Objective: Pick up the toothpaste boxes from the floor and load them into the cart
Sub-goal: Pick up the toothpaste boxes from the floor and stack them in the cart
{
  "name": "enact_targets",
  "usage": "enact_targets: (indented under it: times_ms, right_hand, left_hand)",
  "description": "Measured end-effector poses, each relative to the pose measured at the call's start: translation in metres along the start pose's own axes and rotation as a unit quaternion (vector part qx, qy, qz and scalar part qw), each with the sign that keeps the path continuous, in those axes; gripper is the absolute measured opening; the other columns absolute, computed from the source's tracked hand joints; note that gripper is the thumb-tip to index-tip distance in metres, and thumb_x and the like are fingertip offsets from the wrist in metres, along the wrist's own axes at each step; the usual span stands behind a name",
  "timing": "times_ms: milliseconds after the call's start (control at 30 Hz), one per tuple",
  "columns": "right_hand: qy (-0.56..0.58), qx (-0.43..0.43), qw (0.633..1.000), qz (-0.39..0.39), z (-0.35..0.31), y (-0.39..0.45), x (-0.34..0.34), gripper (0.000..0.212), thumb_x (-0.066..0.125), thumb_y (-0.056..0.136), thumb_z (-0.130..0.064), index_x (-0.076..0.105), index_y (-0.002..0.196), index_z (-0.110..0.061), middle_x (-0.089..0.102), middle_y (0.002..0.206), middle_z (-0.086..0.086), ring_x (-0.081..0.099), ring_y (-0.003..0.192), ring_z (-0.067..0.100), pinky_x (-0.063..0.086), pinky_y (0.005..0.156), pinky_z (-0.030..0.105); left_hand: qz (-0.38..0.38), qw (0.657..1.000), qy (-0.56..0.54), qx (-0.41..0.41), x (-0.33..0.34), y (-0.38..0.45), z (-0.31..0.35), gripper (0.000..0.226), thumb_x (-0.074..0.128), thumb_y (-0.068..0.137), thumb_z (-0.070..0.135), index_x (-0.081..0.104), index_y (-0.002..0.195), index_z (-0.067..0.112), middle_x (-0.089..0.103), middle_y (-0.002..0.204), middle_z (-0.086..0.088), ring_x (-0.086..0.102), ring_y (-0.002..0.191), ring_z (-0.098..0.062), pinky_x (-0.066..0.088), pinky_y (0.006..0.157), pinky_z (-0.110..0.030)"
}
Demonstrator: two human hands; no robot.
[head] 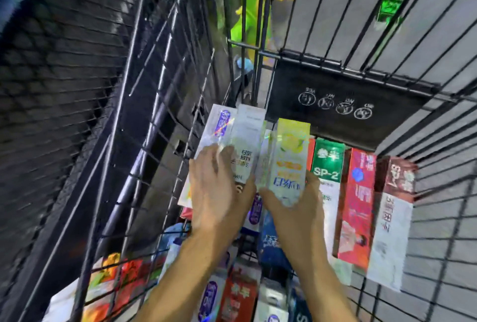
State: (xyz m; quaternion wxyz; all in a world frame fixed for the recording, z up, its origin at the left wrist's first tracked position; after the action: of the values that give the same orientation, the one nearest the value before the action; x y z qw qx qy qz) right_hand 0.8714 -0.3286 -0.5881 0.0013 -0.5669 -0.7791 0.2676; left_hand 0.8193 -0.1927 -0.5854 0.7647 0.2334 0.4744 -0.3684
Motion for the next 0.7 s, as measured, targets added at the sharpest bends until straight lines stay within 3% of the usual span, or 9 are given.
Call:
enact_targets:
  times_ms: [100, 167, 233, 333, 400, 500, 633, 700]
  right_hand:
    - [-0.001, -0.008, 1.000, -0.005, -0.003, 0.002, 0.011, 0.051, 0.079, 0.083, -0.022, 0.054, 0.128, -0.030, 0.067, 0.112, -0.010, 0.066, 0.101, 0.000, 0.051, 0.082, 0.013]
    - [-0.048, -0.001, 0.999, -0.013, 0.000, 0.003, 0.019, 0.064, 0.075, 0.085, -0.035, 0.045, 0.141, -0.028, 0.060, 0.125, -0.002, 0.061, 0.115, 0.011, 0.052, 0.097, 0.030]
    - [-0.079, 0.009, 0.997, -0.009, -0.001, 0.003, 0.026, 0.062, 0.069, 0.090, -0.033, 0.042, 0.145, -0.027, 0.058, 0.131, 0.000, 0.059, 0.119, 0.016, 0.050, 0.102, 0.041]
    - [-0.170, 0.012, 0.985, -0.011, -0.008, 0.006, 0.026, 0.050, 0.055, 0.099, -0.037, 0.045, 0.144, -0.021, 0.058, 0.131, 0.005, 0.056, 0.118, 0.024, 0.047, 0.100, 0.041]
    - [-0.287, 0.006, 0.957, -0.039, -0.013, 0.009, 0.019, 0.046, 0.042, 0.102, -0.044, 0.049, 0.140, -0.020, 0.057, 0.126, 0.006, 0.050, 0.115, 0.028, 0.043, 0.095, 0.038]
    - [-0.347, 0.025, 0.936, -0.053, -0.018, 0.010, 0.010, 0.043, 0.041, 0.104, -0.043, 0.054, 0.131, -0.013, 0.047, 0.122, 0.008, 0.044, 0.111, 0.028, 0.041, 0.091, 0.035]
    - [-0.357, 0.009, 0.933, -0.043, -0.026, 0.002, 0.006, 0.044, 0.046, 0.102, -0.045, 0.054, 0.131, -0.012, 0.050, 0.121, 0.009, 0.050, 0.109, 0.028, 0.047, 0.091, 0.038]
    - [-0.345, -0.003, 0.938, -0.040, -0.038, -0.006, -0.003, 0.044, 0.051, 0.100, -0.044, 0.054, 0.133, -0.015, 0.052, 0.123, 0.009, 0.052, 0.114, 0.029, 0.047, 0.096, 0.040]
  left_hand:
    - [-0.029, 0.999, 0.001, 0.034, 0.002, -0.005, -0.010, 0.057, 0.054, 0.093, 0.046, 0.048, 0.137, 0.010, 0.046, 0.143, -0.022, 0.040, 0.136, -0.041, 0.034, 0.111, -0.061]
    - [-0.044, 0.998, 0.013, 0.043, 0.000, -0.007, -0.016, 0.053, 0.046, 0.099, 0.042, 0.046, 0.142, 0.012, 0.045, 0.148, -0.022, 0.038, 0.139, -0.042, 0.028, 0.115, -0.058]
    - [-0.044, 0.997, 0.024, 0.055, -0.004, -0.008, -0.019, 0.052, 0.035, 0.103, 0.039, 0.048, 0.144, 0.010, 0.045, 0.149, -0.023, 0.039, 0.139, -0.042, 0.021, 0.119, -0.049]
    - [-0.058, 0.995, 0.033, 0.074, -0.009, -0.008, -0.022, 0.066, 0.018, 0.106, 0.048, 0.053, 0.143, 0.006, 0.048, 0.148, -0.024, 0.041, 0.139, -0.041, 0.023, 0.119, -0.048]
    - [-0.061, 0.994, 0.035, 0.082, -0.009, -0.009, -0.023, 0.063, 0.021, 0.105, 0.045, 0.055, 0.142, 0.006, 0.049, 0.148, -0.023, 0.042, 0.139, -0.041, 0.026, 0.117, -0.052]
    - [-0.072, 0.994, 0.028, 0.080, -0.011, -0.009, -0.022, 0.073, 0.009, 0.106, 0.050, 0.055, 0.141, 0.007, 0.052, 0.146, -0.020, 0.042, 0.140, -0.041, 0.032, 0.115, -0.058]
    - [-0.091, 0.991, 0.043, 0.091, -0.017, -0.009, -0.014, 0.054, 0.029, 0.099, 0.032, 0.059, 0.137, 0.006, 0.052, 0.146, -0.020, 0.043, 0.140, -0.044, 0.033, 0.113, -0.063]
    - [-0.112, 0.986, 0.046, 0.117, -0.026, -0.008, -0.005, 0.052, 0.030, 0.100, 0.032, 0.061, 0.134, 0.007, 0.052, 0.147, -0.019, 0.044, 0.140, -0.042, 0.038, 0.110, -0.064]
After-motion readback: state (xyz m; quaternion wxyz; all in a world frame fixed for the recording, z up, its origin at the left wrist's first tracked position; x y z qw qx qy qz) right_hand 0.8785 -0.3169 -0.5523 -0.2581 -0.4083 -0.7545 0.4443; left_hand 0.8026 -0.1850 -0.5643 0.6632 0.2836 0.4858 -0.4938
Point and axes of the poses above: each hand's wrist, its own y-axis towards the middle knuckle, its own x-axis out of the palm, z = x × y, the point moved 1 cm from there along y, towards the middle knuckle
